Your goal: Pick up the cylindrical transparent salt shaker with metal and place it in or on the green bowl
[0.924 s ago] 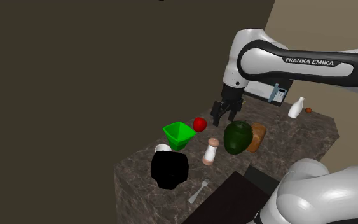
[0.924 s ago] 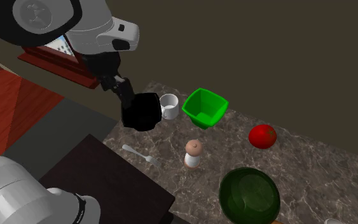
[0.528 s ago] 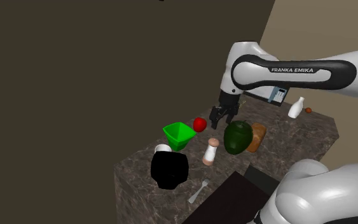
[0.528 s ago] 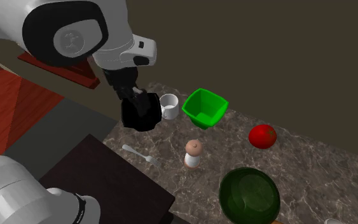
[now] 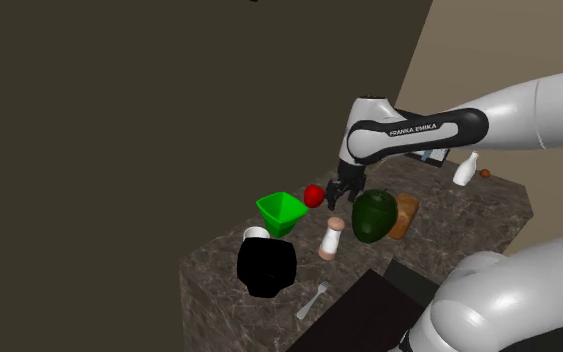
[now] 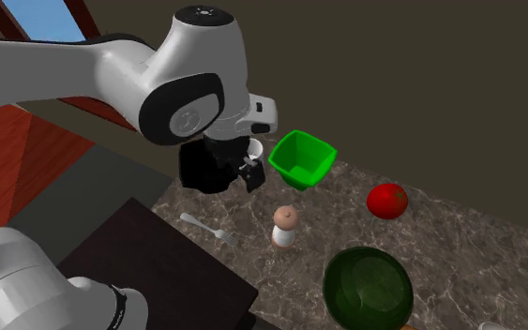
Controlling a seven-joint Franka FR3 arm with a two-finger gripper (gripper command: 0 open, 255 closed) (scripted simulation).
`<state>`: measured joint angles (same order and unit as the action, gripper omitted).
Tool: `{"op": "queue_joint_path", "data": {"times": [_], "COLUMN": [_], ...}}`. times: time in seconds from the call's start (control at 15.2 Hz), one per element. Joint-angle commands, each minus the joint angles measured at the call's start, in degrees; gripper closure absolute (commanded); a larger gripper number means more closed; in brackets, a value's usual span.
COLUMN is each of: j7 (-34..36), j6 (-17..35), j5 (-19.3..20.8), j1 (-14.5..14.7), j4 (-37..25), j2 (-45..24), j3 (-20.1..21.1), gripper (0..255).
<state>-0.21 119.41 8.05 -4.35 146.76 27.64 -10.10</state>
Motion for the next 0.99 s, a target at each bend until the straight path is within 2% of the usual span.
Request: {"op": "queue_joint_path", "data": {"times": [0.0, 0.33, 0.66, 0.92], "j7": [-1.4, -4.9, -9.4, -11.5], "j6": [4.2, 13.7, 22.1, 26.0], "j5": [0.9, 1.4, -0.5, -2.3], "j1": [-0.8, -1.9, -2.7, -3.2], "j4": [0.5, -1.2, -4.9, -6.2], "j2": [-3.1, -13.1, -24.2, -29.1], "j3": [-1.5, -4.9, -7.8, -8.3], "gripper": [0, 0, 0, 0]}}
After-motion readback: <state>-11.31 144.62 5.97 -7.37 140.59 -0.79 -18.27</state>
